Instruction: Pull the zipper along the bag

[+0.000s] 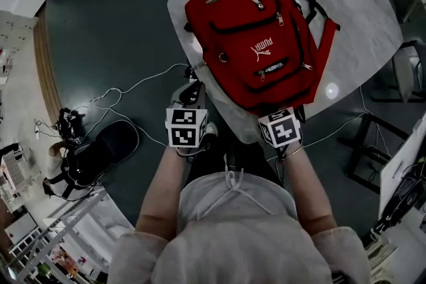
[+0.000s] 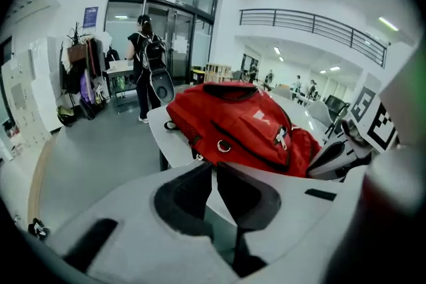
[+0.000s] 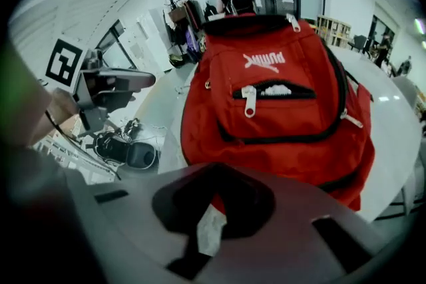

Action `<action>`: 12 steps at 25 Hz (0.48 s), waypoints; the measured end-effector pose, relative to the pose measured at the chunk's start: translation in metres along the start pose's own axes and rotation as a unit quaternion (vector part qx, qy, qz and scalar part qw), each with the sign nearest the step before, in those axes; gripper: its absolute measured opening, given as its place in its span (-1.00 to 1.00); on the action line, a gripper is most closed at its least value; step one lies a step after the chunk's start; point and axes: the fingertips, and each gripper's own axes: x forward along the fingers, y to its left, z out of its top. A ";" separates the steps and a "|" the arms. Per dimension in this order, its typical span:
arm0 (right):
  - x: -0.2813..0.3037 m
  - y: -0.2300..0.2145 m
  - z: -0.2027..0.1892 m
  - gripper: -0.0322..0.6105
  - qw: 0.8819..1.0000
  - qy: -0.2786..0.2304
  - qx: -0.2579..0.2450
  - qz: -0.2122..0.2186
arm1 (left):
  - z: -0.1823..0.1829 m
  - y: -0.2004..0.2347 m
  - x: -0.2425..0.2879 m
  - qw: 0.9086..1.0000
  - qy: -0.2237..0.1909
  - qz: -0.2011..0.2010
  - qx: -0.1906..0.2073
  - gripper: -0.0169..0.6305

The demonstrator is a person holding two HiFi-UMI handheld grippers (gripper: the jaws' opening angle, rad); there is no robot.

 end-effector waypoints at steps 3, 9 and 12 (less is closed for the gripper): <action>-0.029 0.002 0.031 -0.82 0.998 -0.054 -0.015 -0.021 | 0.021 -0.018 -0.021 0.999 -0.040 -0.013 -0.012 -0.88; -0.094 0.003 0.100 -0.82 0.980 -0.182 -0.031 -0.075 | 0.083 -0.027 -0.063 0.992 -0.123 -0.028 -0.021 -0.89; -0.134 0.019 0.128 -0.82 0.966 -0.245 -0.045 -0.066 | 0.110 -0.035 -0.091 0.987 -0.157 -0.036 -0.020 -0.89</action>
